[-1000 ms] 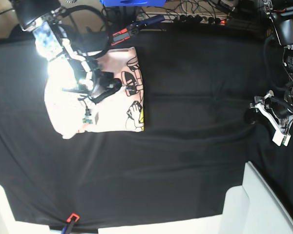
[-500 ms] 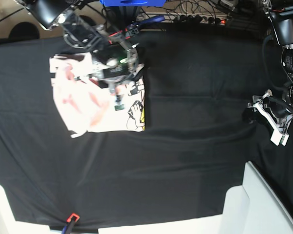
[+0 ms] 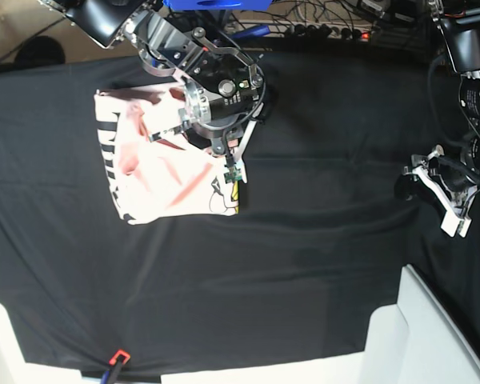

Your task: Fold the T-shirt properly

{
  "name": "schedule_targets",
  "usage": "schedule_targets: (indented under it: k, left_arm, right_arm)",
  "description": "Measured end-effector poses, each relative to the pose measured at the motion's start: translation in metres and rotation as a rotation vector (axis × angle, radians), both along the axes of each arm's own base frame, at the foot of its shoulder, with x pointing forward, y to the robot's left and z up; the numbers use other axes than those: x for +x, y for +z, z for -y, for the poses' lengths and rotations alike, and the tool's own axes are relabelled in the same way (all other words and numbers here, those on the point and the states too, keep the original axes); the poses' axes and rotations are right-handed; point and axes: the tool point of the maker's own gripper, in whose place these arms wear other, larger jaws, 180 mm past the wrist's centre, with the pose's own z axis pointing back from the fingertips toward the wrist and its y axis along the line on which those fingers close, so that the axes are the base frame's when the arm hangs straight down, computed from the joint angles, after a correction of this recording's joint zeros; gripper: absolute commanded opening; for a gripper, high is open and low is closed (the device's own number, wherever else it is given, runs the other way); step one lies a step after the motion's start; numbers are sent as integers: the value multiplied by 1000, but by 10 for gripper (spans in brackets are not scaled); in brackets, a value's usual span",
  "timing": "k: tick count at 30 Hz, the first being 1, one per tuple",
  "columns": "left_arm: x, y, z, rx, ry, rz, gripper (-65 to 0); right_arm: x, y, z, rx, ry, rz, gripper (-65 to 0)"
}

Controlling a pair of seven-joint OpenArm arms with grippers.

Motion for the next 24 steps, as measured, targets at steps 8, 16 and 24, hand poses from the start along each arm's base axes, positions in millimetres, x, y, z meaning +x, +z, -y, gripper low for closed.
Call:
schedule_targets:
  k: [8,16,24]
  left_arm:
    - [0,-1,0,0,1,-2,-292]
    - [0,1,-3,5,2,0,-292]
    - [-14,-13,-23,147,1,-61,-292]
  right_arm:
    - [4,15,-34,35,97,35,-419]
    - [63,69,25,29,-87,218,-421]
    - [68,64,118,4,-125,225,-419]
